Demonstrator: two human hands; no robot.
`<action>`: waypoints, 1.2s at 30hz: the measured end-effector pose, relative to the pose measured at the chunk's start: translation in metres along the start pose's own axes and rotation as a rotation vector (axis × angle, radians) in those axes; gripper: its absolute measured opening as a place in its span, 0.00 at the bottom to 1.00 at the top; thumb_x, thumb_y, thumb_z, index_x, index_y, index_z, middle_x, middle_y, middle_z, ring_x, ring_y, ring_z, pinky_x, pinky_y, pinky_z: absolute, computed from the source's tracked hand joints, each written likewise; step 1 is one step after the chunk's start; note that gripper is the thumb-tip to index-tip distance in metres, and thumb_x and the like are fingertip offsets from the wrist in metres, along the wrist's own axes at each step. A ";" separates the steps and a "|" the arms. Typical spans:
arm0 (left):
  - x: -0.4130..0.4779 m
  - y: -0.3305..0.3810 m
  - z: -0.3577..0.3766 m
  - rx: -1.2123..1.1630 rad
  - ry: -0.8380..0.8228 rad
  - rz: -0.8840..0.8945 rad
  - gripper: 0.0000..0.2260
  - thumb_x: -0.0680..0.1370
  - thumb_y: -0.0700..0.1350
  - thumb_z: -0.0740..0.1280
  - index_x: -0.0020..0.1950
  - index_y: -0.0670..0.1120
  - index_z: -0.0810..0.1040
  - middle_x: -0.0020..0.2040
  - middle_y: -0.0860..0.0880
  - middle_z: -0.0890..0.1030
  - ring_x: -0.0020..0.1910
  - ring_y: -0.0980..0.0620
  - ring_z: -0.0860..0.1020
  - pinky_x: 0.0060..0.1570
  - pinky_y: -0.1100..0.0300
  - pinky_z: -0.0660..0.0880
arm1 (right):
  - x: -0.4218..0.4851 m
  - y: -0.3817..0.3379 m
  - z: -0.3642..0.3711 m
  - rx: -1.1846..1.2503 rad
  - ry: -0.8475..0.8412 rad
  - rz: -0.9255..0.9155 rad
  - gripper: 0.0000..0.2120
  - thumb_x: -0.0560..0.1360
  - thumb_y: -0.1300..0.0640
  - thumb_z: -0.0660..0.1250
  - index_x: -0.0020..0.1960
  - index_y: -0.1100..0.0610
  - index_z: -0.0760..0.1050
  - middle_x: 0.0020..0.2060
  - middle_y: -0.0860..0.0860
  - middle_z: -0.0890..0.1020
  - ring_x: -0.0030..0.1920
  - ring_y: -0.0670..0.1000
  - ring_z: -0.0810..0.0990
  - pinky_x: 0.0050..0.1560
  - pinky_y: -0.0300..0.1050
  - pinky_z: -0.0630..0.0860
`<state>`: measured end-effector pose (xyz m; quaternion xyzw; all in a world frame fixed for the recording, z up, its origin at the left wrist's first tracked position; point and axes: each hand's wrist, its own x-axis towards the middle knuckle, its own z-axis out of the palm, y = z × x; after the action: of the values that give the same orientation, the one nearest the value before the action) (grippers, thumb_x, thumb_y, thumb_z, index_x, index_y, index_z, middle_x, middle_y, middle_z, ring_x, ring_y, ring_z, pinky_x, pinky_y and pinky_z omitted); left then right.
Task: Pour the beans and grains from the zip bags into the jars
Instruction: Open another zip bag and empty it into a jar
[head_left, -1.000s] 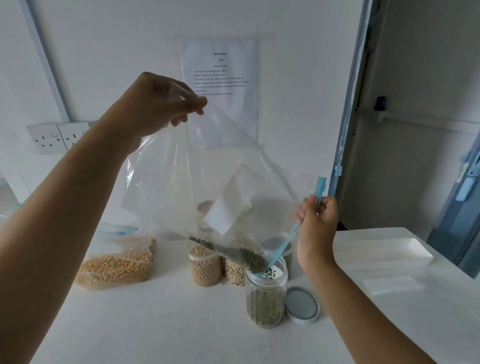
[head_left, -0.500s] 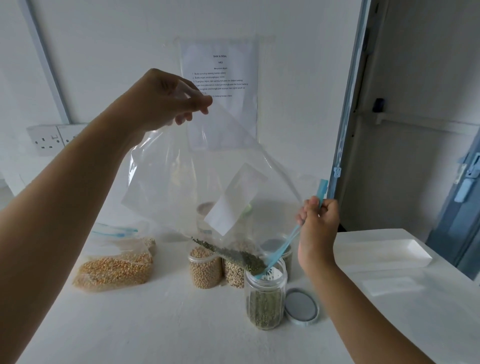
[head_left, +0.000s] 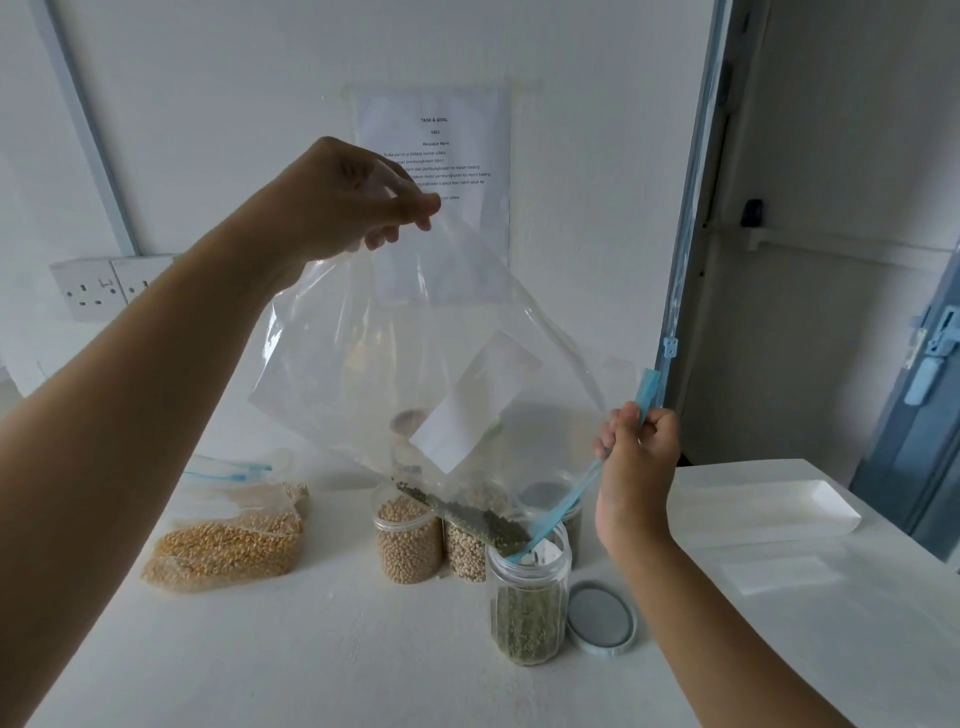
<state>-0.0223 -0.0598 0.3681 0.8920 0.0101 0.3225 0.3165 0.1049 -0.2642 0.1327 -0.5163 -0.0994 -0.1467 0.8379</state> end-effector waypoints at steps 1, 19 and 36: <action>0.000 0.001 0.001 0.004 -0.009 0.003 0.13 0.77 0.54 0.73 0.45 0.44 0.86 0.27 0.56 0.77 0.29 0.59 0.72 0.29 0.71 0.67 | 0.000 0.000 0.000 0.008 0.003 0.007 0.11 0.86 0.59 0.58 0.45 0.55 0.66 0.33 0.51 0.71 0.29 0.45 0.67 0.37 0.40 0.72; -0.028 -0.021 -0.015 -0.072 -0.195 0.025 0.19 0.66 0.44 0.77 0.56 0.45 0.84 0.50 0.49 0.87 0.50 0.57 0.85 0.50 0.71 0.77 | 0.000 0.014 -0.011 0.026 0.024 0.063 0.11 0.86 0.59 0.58 0.44 0.55 0.67 0.31 0.50 0.71 0.28 0.44 0.68 0.39 0.41 0.72; -0.018 -0.014 0.026 0.300 0.190 0.229 0.09 0.85 0.53 0.60 0.54 0.49 0.73 0.32 0.47 0.80 0.32 0.54 0.75 0.36 0.73 0.68 | 0.014 0.013 -0.012 0.074 -0.017 0.084 0.11 0.86 0.58 0.58 0.44 0.54 0.66 0.29 0.46 0.72 0.28 0.44 0.68 0.37 0.42 0.68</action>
<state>-0.0189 -0.0672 0.3346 0.8900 -0.0135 0.4339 0.1393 0.1227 -0.2713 0.1209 -0.4901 -0.0903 -0.1034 0.8608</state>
